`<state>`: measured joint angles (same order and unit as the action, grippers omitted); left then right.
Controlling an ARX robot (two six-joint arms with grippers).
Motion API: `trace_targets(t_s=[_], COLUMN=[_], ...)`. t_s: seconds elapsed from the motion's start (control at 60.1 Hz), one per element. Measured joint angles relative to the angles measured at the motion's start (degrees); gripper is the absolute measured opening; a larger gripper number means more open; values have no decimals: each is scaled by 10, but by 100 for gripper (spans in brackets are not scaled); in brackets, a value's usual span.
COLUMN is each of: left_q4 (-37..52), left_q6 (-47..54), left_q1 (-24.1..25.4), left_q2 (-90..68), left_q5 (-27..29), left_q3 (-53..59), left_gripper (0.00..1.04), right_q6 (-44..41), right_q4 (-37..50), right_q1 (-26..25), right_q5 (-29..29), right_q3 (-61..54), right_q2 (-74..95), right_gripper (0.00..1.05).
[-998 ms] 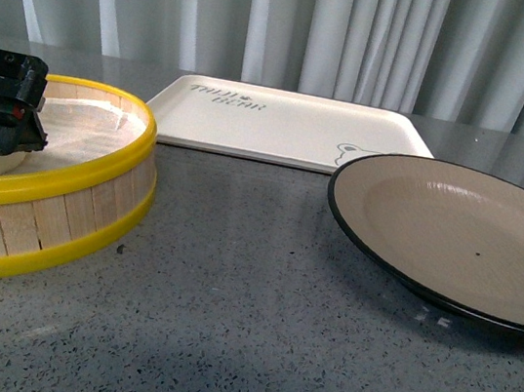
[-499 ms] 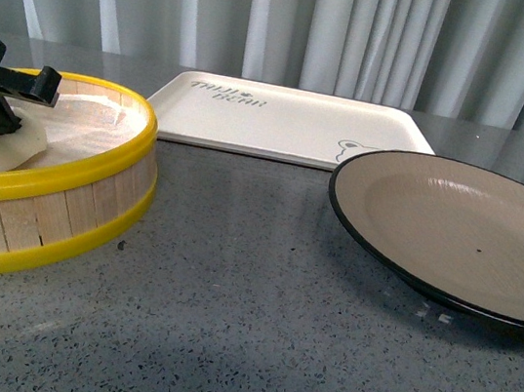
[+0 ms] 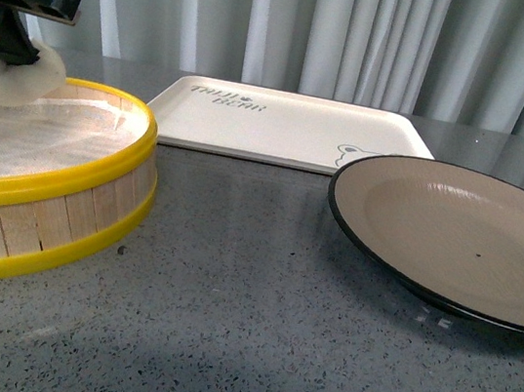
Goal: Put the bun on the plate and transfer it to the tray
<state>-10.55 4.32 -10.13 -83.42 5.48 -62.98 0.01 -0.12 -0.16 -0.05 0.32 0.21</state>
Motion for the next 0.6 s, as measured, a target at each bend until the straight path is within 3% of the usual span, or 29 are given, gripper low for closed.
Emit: trace_targets(t_s=[0.166,0.283,0.482,0.599], left_q4=[1,4,4,10], left_q6=[9,23,61,66], left_q1=[-61,-127,-279,-317], left_q2=[0,-11,-101,-152], left_q5=[-1,-3,-20,-22], left_q3=[-46,-92,-187,-206], left_gripper=[4,4,4,4], right_q6=[0,0,0,0], right_q4=[0,0,0,0], right_q1=[0,0,0,0], right_q5=[0,0,0,0], right_q3=[0,0,0,0], right_q2=[0,0,0,0], right_gripper=[96,96,96,96])
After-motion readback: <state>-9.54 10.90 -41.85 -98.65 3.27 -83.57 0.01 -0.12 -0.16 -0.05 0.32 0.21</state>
